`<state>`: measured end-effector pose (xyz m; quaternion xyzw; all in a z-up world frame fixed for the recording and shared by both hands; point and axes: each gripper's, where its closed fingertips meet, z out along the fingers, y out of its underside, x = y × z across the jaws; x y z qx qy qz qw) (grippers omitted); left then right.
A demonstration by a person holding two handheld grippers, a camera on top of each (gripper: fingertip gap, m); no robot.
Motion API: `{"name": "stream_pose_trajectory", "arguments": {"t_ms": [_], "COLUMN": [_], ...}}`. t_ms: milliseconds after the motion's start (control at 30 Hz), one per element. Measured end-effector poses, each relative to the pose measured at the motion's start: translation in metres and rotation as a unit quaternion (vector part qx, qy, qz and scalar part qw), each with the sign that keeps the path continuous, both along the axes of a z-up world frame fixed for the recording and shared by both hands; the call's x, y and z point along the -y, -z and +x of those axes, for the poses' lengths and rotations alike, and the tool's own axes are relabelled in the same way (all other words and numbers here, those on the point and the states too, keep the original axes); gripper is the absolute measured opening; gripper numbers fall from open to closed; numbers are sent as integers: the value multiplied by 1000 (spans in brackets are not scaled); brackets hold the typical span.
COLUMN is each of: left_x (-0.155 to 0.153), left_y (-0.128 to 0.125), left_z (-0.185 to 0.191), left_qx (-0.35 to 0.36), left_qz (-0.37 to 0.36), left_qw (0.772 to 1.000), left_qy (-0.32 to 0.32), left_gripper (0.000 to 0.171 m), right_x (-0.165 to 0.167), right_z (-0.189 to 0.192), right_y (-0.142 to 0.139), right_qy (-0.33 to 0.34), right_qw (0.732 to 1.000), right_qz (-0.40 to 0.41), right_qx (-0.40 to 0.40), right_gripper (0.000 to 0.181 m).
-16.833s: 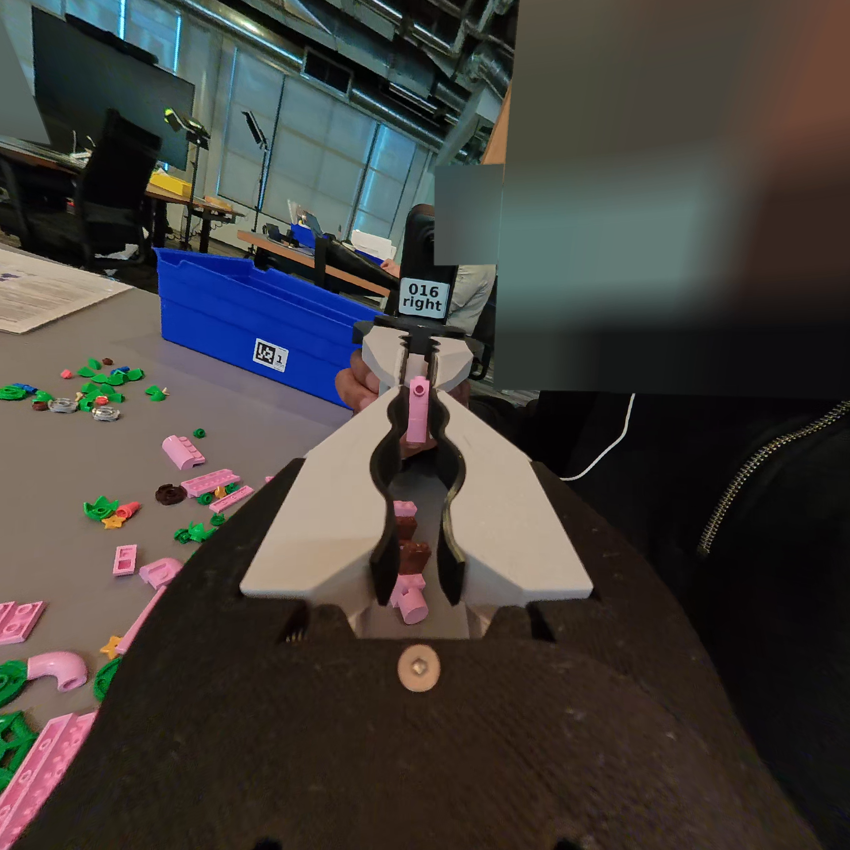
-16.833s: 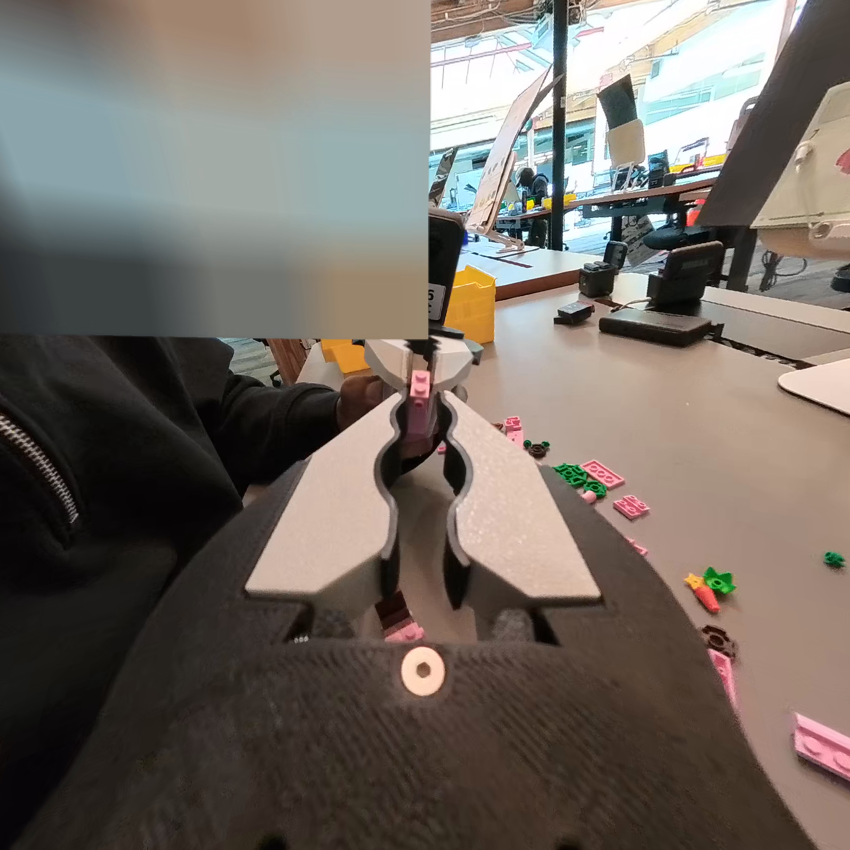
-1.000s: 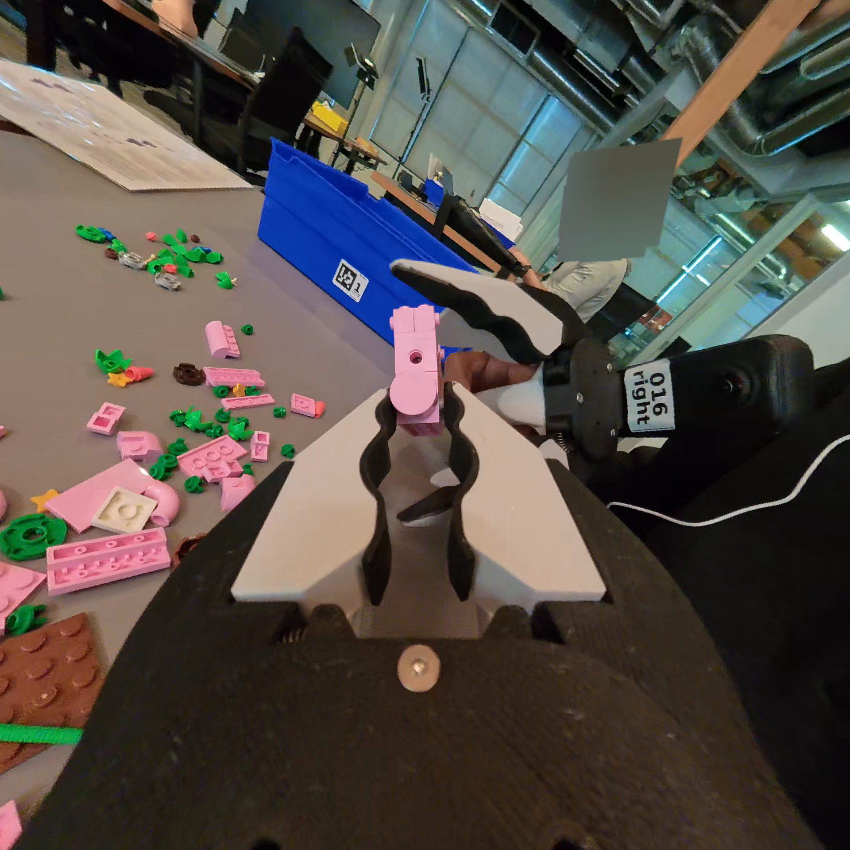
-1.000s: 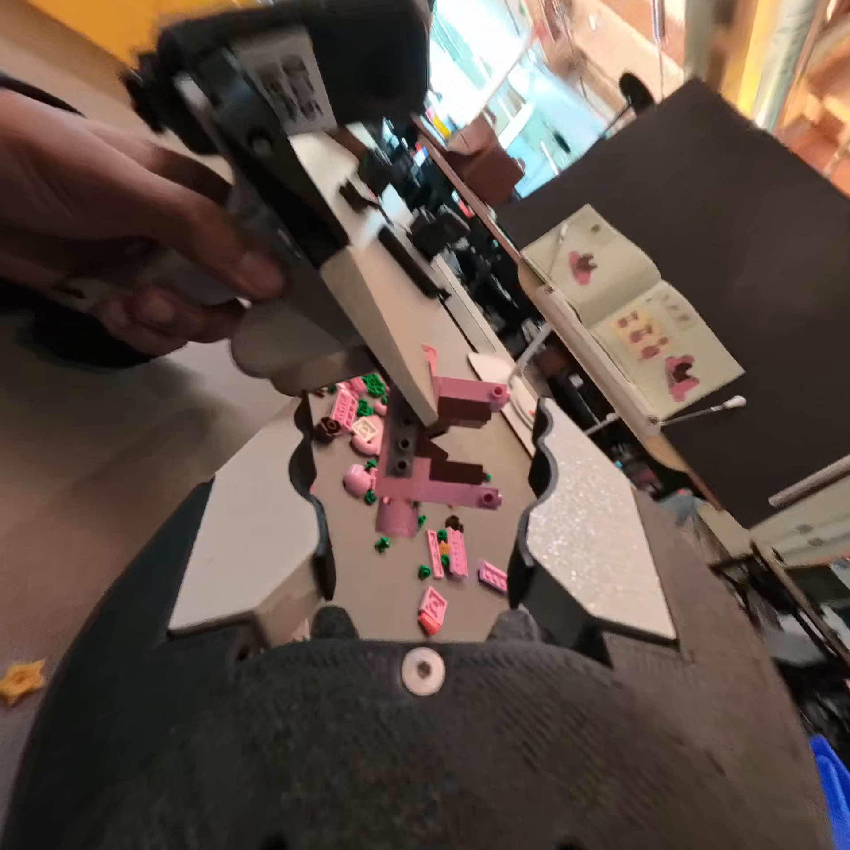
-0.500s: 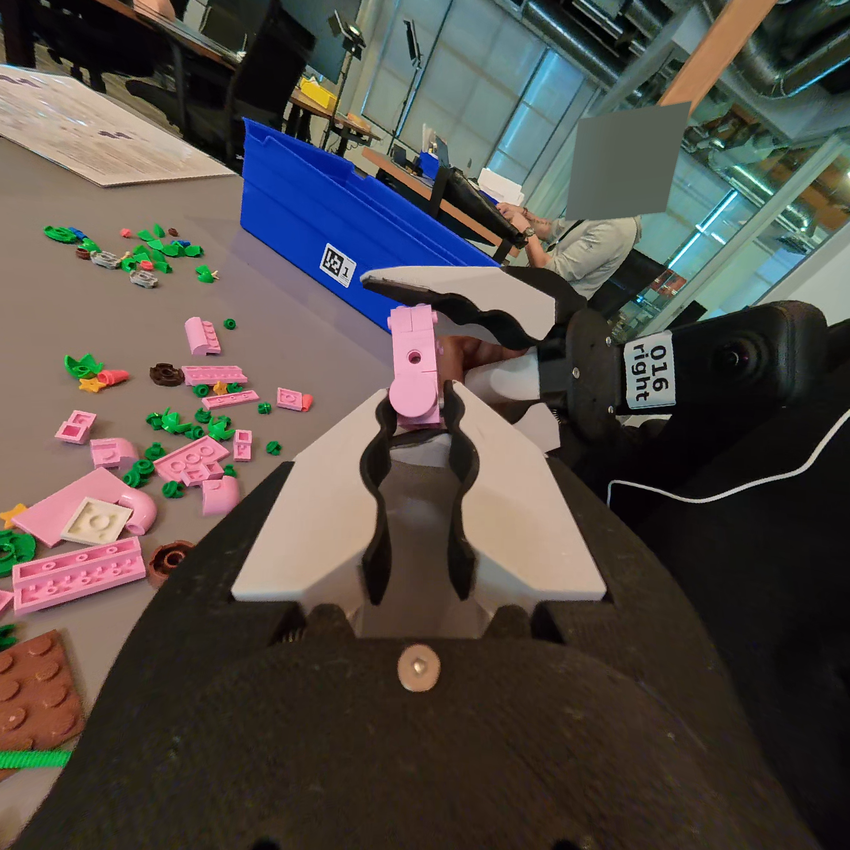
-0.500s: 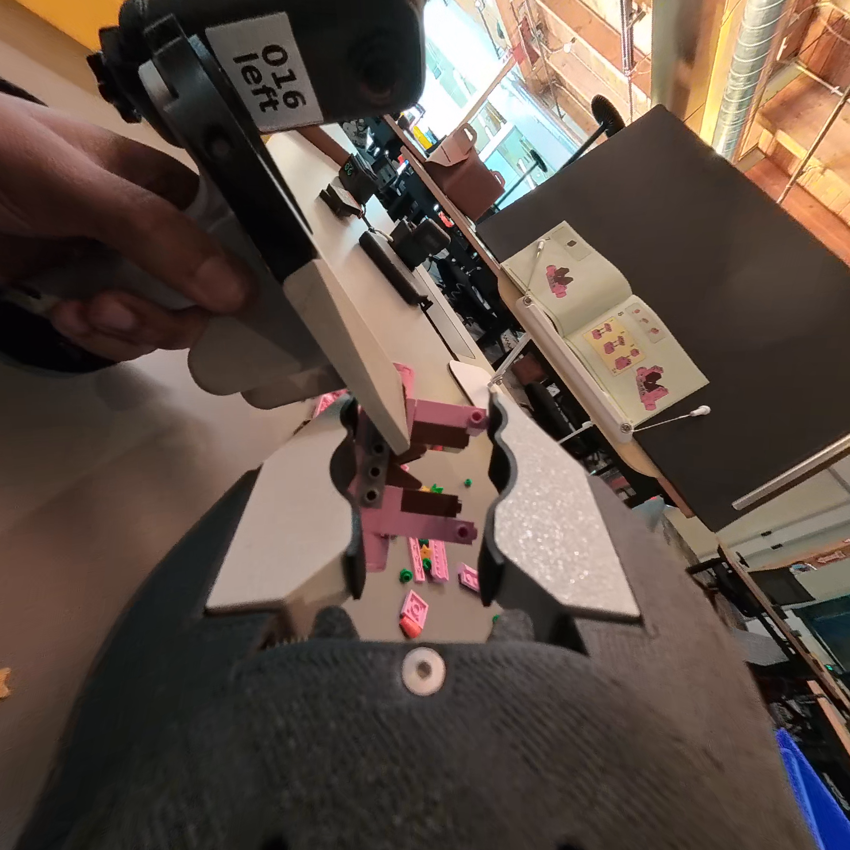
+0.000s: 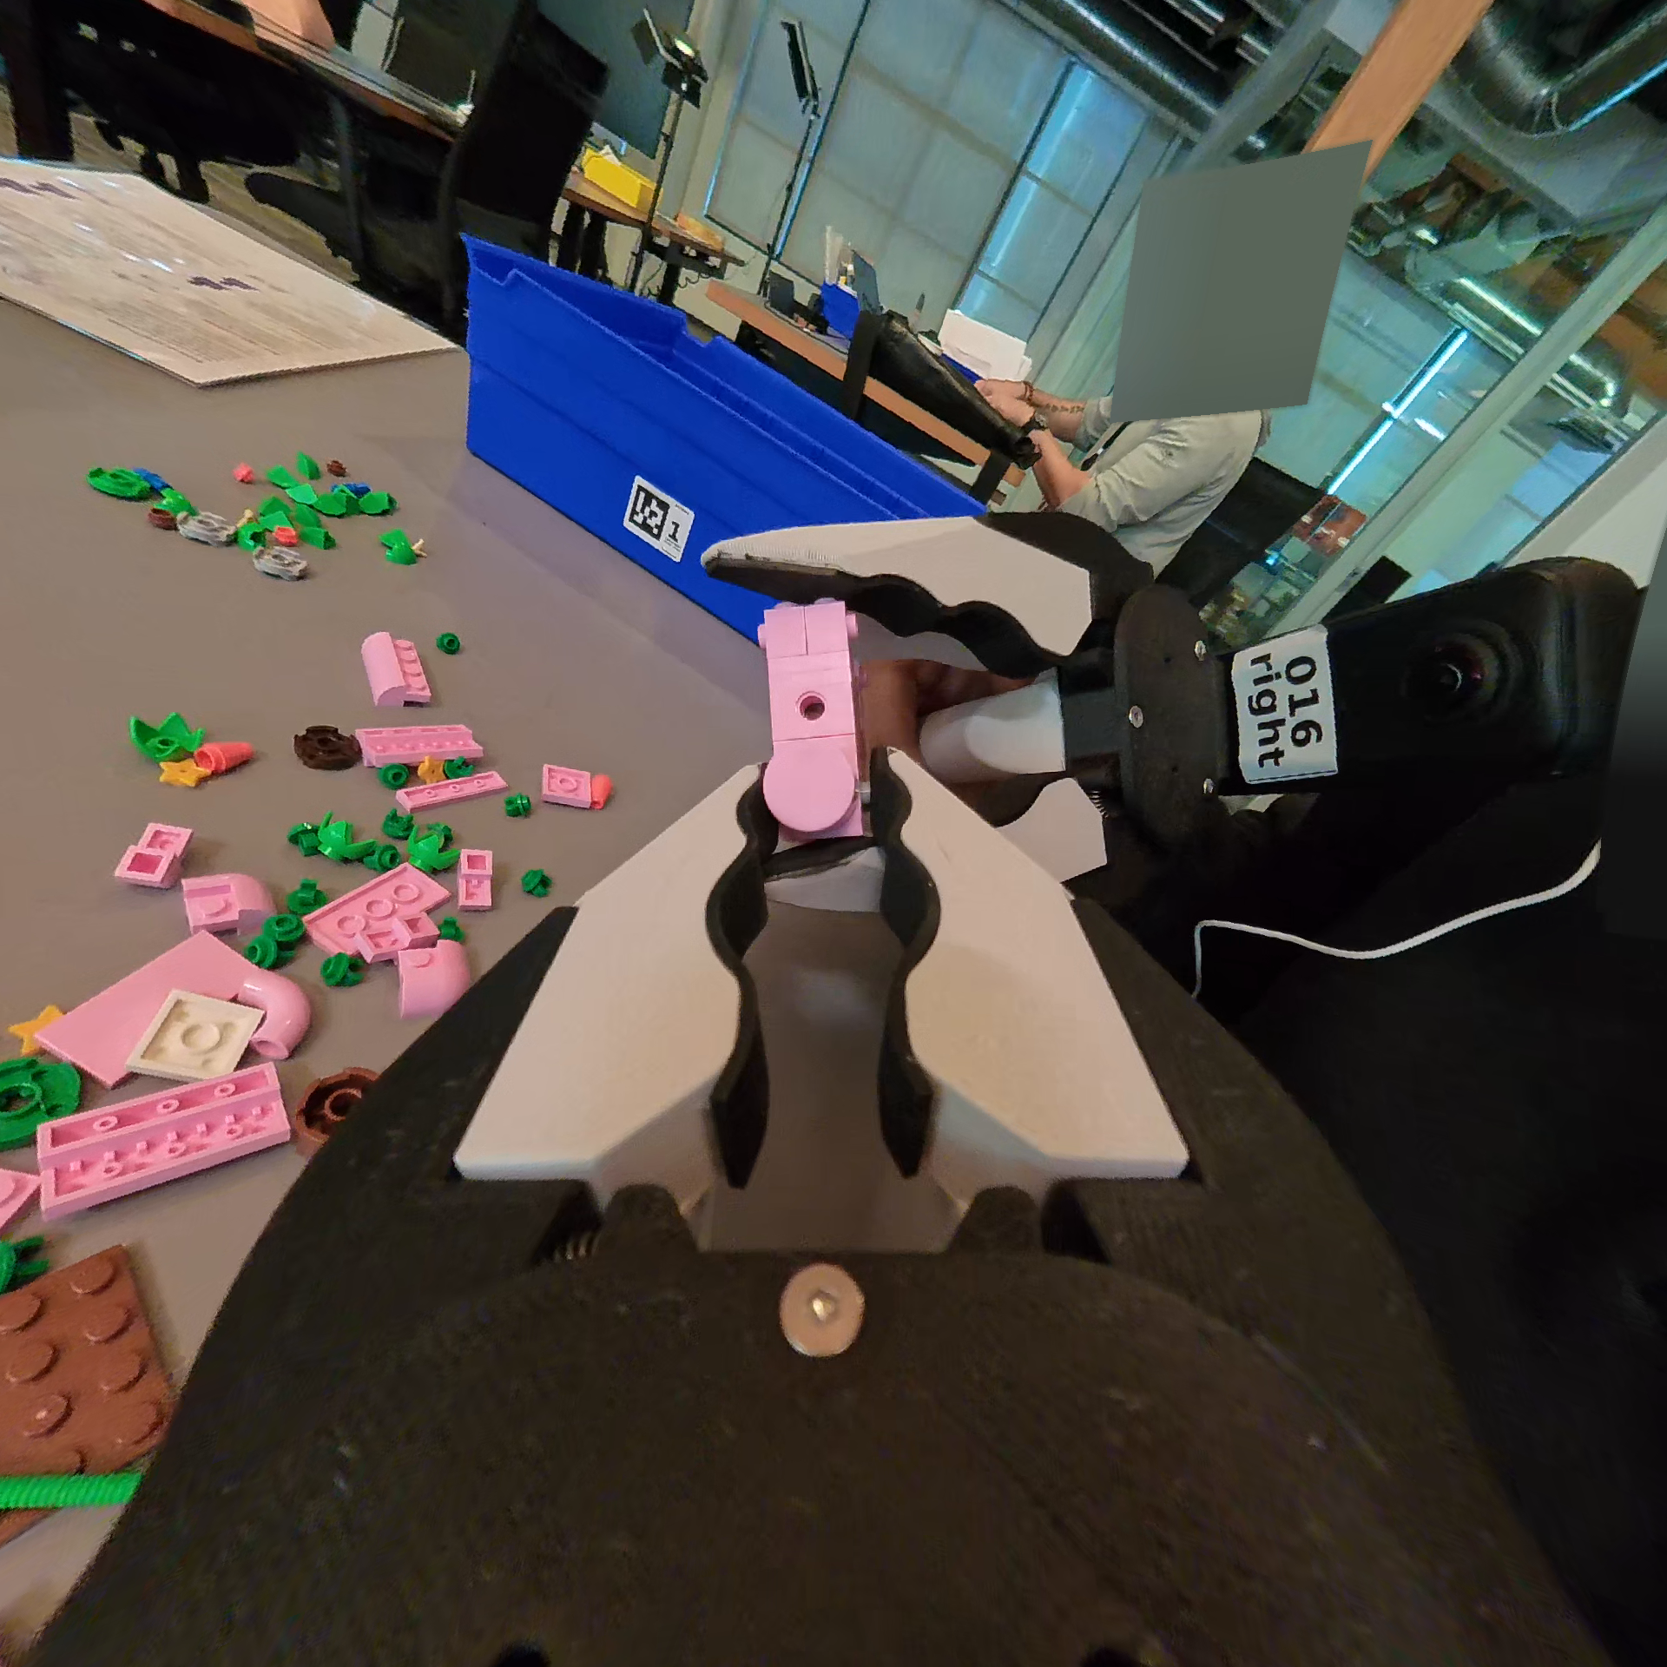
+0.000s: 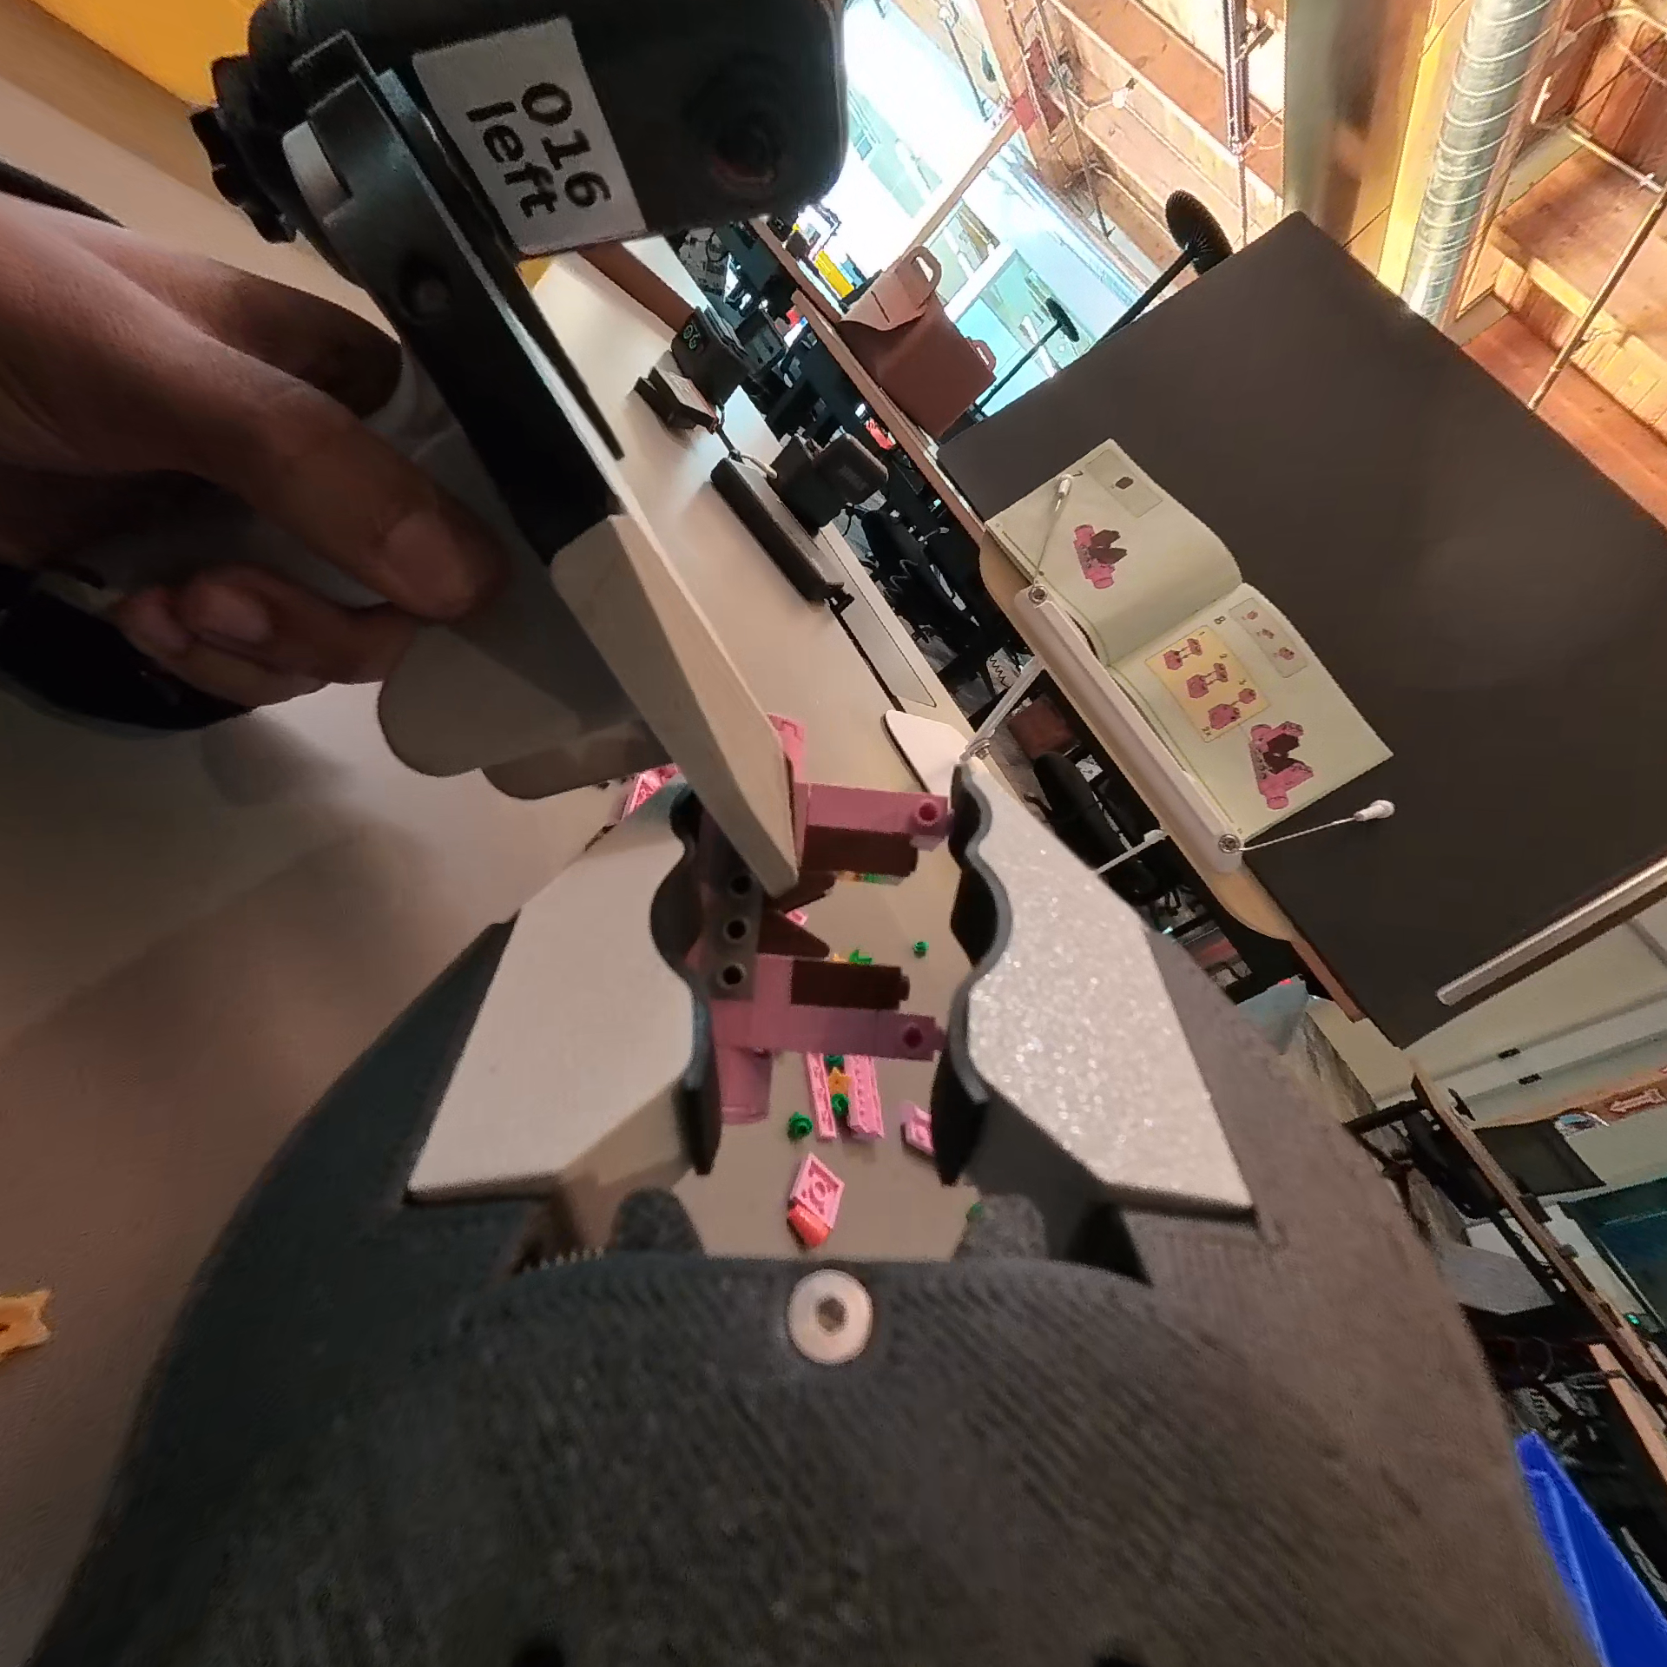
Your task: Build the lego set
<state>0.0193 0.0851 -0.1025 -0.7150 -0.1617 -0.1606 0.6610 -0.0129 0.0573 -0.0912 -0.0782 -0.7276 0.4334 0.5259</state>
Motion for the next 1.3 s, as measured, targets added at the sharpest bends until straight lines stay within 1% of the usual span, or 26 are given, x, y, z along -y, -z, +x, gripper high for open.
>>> {"name": "stream_pose_trajectory", "arguments": {"t_ms": [100, 300, 367, 500, 567, 667, 767, 1300], "left_x": [0, 1, 1, 1, 1, 0, 0, -1], "left_y": [0, 1, 2, 3, 4, 3, 4, 4], "left_z": [1, 0, -2, 0, 1, 4, 5, 6], "left_qx": [-13, -14, -15, -35, -58, -64, -62, -74], "left_qz": [-5, -8, -11, -19, -28, -27, -29, -36], "left_qw": [1000, 1000, 1000, 999, 998, 998, 998, 997], "left_qy": [-3, -3, -4, -3, -5, 0, 6, 9], "left_gripper": [18, 18, 18, 19, 19, 19, 19, 18], "right_x": [0, 1, 1, 0, -1, -2, 2, 2], "right_z": [1, 1, -1, 0, -1, 0, 4, 5], "right_y": [-1, 1, 3, 3, 3, 3, 6, 7], "right_qy": [-3, -6, -6, -6, -7, -25, -41, -40], "right_qw": [1000, 1000, 1000, 1000, 999, 997, 996, 997], "right_qz": [0, 8, -6, -9, -25, -53, -52, -32], "right_qx": [-1, -1, 14, 8, 22, 51, 57, 57], "right_gripper": [53, 53, 53, 54, 62, 64, 56, 55]}}
